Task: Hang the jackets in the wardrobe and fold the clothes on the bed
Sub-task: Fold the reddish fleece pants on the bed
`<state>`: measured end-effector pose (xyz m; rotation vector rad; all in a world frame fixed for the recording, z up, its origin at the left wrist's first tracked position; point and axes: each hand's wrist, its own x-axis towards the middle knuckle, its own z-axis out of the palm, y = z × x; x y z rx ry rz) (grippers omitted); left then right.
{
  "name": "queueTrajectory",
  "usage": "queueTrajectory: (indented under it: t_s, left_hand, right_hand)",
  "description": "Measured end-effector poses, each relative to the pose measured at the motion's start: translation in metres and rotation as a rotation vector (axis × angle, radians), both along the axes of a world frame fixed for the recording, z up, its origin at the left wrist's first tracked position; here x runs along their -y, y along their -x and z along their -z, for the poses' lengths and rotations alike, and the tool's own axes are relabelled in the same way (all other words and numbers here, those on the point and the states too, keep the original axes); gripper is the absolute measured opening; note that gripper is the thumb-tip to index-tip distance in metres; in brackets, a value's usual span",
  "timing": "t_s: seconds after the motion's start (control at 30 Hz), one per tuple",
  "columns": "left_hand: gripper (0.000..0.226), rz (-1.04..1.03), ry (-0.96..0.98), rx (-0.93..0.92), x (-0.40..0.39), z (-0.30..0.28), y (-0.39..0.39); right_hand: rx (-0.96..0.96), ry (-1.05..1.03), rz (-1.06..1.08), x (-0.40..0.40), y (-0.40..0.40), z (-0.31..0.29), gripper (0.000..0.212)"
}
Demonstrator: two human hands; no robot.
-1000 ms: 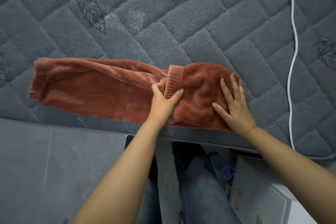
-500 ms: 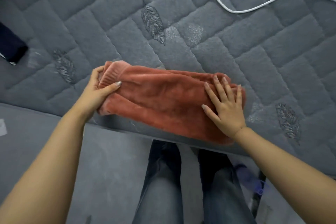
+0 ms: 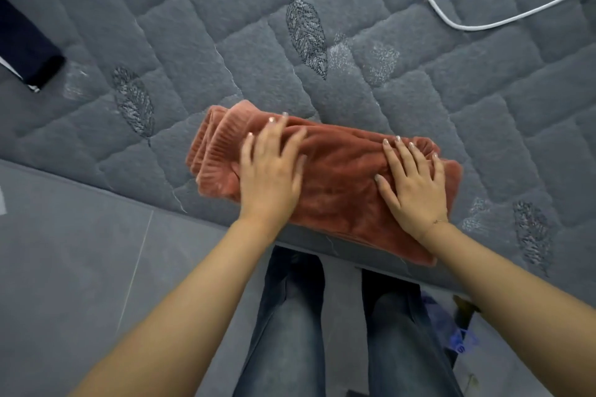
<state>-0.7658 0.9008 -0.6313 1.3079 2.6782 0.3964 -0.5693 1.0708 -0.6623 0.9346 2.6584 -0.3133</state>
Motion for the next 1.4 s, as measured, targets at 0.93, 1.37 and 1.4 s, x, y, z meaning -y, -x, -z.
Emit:
queueTrajectory:
  t_s: [0.93,1.37,1.4]
  left_hand:
    - [0.105,-0.408,0.047,0.309,-0.057,0.039,-0.281]
    - [0.042,-1.050,-1.078,0.576,0.006,-0.090,-0.127]
    - [0.042,-1.116,-1.087,0.612,0.013,-0.093,-0.102]
  right_hand:
    - [-0.080,1.250,0.923,-0.098,-0.060,-0.014,0.043]
    - [-0.440,1.387,0.339,-0.055,0.067,-0.136,0.019]
    - [-0.495,1.330,0.226,-0.046,0.084,-0.137,0.027]
